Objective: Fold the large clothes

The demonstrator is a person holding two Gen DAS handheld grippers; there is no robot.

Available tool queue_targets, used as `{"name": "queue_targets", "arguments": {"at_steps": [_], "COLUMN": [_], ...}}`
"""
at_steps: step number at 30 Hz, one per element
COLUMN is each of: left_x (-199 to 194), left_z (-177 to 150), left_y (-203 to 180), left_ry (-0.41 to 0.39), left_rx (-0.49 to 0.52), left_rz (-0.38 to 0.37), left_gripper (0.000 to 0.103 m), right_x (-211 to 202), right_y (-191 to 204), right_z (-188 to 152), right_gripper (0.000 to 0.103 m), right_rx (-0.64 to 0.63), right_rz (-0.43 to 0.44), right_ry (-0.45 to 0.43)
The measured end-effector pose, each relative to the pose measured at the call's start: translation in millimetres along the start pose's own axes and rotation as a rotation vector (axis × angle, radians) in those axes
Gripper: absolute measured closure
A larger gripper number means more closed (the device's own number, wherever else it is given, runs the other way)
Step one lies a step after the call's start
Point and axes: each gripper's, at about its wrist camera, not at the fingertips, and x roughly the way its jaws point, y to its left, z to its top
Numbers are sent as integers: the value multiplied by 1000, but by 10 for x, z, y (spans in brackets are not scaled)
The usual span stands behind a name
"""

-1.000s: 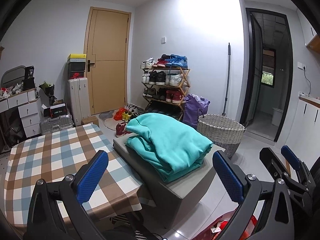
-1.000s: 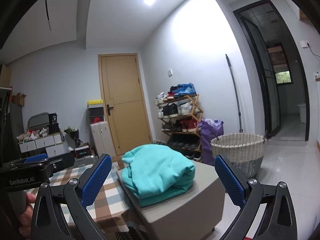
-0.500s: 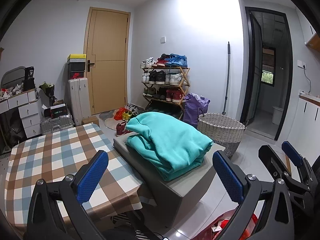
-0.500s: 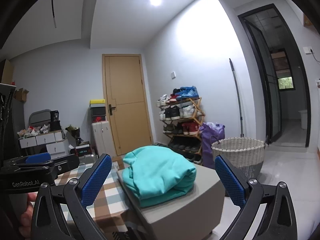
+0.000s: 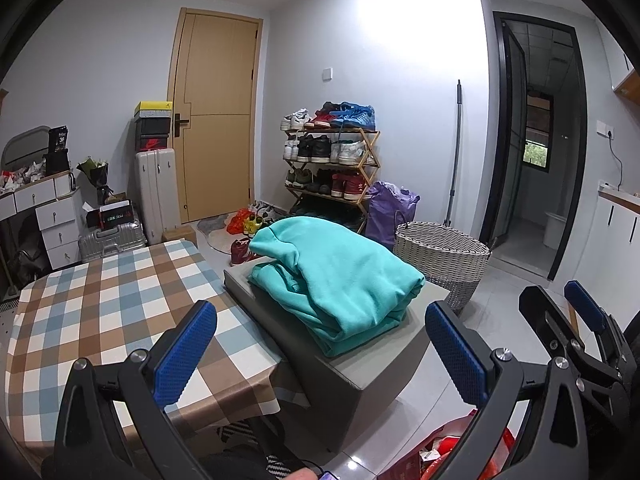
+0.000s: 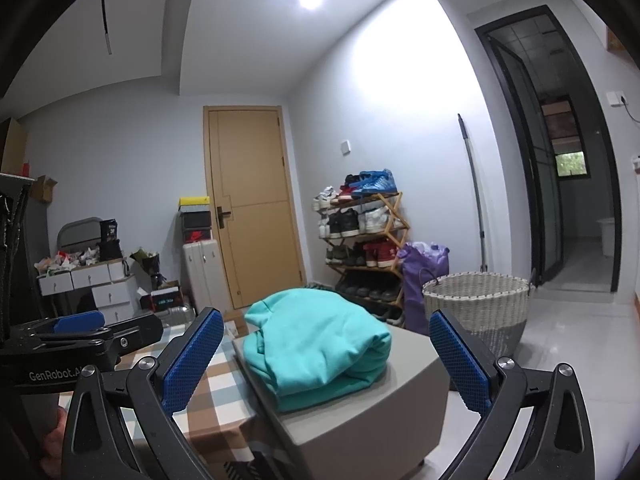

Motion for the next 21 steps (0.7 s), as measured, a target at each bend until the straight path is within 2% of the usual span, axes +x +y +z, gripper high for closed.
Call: {"name": "queue_targets", "arguments": {"at_steps": [21], "left_x": [23], "left_z": [9], "left_y": [-60], "left_ry": [-3], "left_rx": [8], "left_rz": [10], "left_gripper": [1], "right_x": [-46], "right_y": [-3], "right_z": [16], "right_gripper": [0], "right_rx": [-1], "right_rz": [8], "right_ry": [-14]}}
